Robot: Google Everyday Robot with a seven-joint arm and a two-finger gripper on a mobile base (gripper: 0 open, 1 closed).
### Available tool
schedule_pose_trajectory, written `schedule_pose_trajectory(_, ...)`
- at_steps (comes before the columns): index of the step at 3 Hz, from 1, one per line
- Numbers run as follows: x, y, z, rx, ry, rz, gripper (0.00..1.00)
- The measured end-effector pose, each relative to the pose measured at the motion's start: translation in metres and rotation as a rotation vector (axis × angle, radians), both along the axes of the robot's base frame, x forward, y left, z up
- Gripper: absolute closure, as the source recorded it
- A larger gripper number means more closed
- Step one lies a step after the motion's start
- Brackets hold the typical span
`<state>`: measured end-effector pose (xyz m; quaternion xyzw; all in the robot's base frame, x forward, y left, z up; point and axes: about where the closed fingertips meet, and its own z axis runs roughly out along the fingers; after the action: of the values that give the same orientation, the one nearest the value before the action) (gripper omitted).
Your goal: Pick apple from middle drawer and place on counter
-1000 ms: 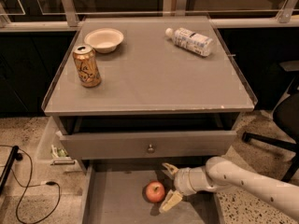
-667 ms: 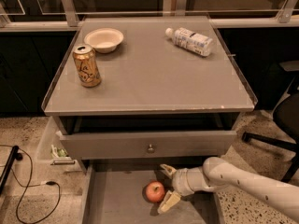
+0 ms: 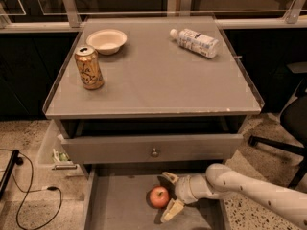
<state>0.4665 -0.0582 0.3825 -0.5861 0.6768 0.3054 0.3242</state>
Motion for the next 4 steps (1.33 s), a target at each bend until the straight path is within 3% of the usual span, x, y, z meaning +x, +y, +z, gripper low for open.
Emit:
schedule_pose_trajectory(2, -0.0027, 0.0137, -0.0108, 0.008, 0.020, 0.020, 0.00)
schedule_pose_trajectory(4, -0.0027, 0.0138, -0.0109, 0.009, 0.020, 0.020, 0.42)
